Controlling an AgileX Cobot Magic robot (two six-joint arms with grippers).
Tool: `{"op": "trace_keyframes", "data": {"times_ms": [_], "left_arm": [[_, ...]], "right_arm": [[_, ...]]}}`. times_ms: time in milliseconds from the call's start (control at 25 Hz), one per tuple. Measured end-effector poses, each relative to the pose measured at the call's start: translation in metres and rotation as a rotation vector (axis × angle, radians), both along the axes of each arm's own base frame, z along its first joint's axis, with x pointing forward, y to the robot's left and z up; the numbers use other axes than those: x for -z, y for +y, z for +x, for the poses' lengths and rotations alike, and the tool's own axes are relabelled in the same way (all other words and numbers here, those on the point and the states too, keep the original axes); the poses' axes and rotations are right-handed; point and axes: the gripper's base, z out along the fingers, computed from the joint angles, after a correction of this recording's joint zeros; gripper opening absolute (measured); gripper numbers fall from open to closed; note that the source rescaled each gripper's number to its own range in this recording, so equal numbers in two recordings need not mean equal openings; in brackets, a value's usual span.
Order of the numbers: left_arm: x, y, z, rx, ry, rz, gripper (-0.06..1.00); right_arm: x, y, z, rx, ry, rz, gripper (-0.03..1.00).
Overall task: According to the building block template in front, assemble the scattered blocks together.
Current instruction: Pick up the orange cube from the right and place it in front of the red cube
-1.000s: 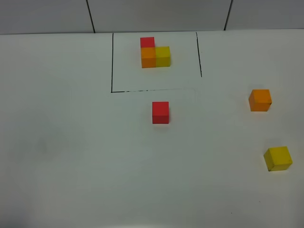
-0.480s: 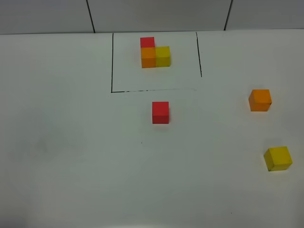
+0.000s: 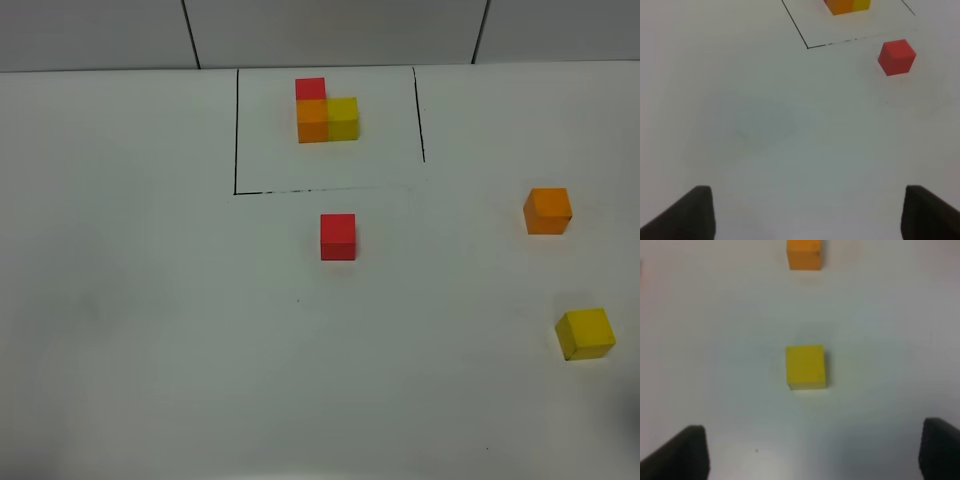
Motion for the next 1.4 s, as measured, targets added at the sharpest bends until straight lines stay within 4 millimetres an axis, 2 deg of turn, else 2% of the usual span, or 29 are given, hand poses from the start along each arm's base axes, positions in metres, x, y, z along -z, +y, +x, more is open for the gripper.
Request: {"op": "trace_keyframes", "data": {"times_ms": [280,520,720,840,1000,1120,1400], "left_arm": [[0.0,0.0,0.0,-0.001,0.0,0.0,0.81],[0.0,0.0,0.0,-0.001,0.0,0.0,0.81],[0.0,0.0,0.0,-0.001,0.0,0.0,0.81],[0.0,0.0,0.0,-0.001,0.0,0.0,0.81],[0.0,0.0,0.0,-0.001,0.0,0.0,0.81],[0.0,0.0,0.0,-0.001,0.0,0.0,0.81],[0.0,0.0,0.0,-0.001,0.0,0.0,0.81]], "right_arm": [[0.023,0.002,0.08,-0.08,0.176,-0.021,0.72],[0.035,0.001,0.146,-0.088,0.219,-0.035,0.72],[0.052,0.002,0.192,-0.086,0.26,-0.028,0.72],[0.062,0.011,0.217,-0.103,0.28,-0.022,0.72],[0.079,0.025,0.246,-0.1,0.303,-0.008,0.72],[0.093,0.029,0.265,-0.086,0.323,-0.014,0.72],[0.125,0.029,0.288,-0.086,0.382,-0.04,0.72]]}}
